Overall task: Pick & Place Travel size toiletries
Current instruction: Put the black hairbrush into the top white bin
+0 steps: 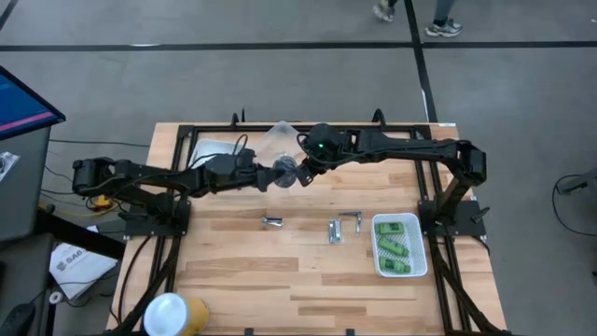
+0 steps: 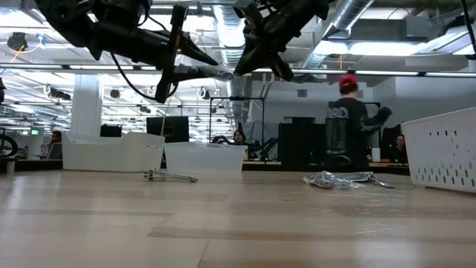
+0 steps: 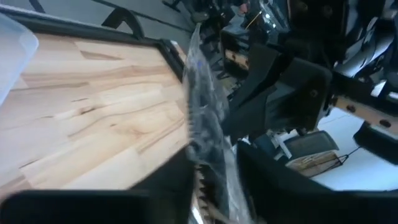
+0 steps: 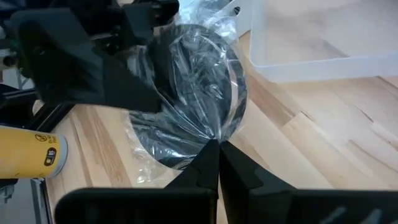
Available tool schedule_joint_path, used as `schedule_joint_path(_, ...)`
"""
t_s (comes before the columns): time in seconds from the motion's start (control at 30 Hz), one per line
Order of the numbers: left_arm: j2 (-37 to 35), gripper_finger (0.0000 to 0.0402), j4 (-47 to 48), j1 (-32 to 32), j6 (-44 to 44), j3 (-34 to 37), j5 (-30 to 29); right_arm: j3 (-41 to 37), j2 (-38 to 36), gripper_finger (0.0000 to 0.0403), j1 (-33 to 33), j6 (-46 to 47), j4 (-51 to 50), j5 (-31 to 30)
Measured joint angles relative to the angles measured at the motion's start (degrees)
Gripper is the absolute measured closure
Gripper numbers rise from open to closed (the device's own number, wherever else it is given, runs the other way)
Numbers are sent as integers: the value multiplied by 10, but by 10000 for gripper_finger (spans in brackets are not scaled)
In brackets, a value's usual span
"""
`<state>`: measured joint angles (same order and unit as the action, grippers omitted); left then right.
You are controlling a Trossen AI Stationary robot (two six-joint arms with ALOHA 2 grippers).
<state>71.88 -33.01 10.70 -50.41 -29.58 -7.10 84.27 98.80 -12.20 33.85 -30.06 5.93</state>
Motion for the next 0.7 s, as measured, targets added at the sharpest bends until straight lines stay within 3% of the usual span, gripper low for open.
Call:
schedule_joint_path(0.13,0,381,-8,0,8,0,0,0,0,403,1,0,1,0)
schedule_joint_path(0.37,0,375,-10,0,20,0,0,0,0,403,4,-19,8,0)
schedule_joint_path(0.47,-3,381,-10,0,37,0,-1,0,-2,394,4,-81,8,1)
schedule_joint_path(0.57,-20,381,-4,0,56,0,-17,0,-22,369,3,-148,-17,2)
schedule_joint_path(0.7,-64,381,38,0,95,-1,-60,0,-60,318,-9,-165,-24,4)
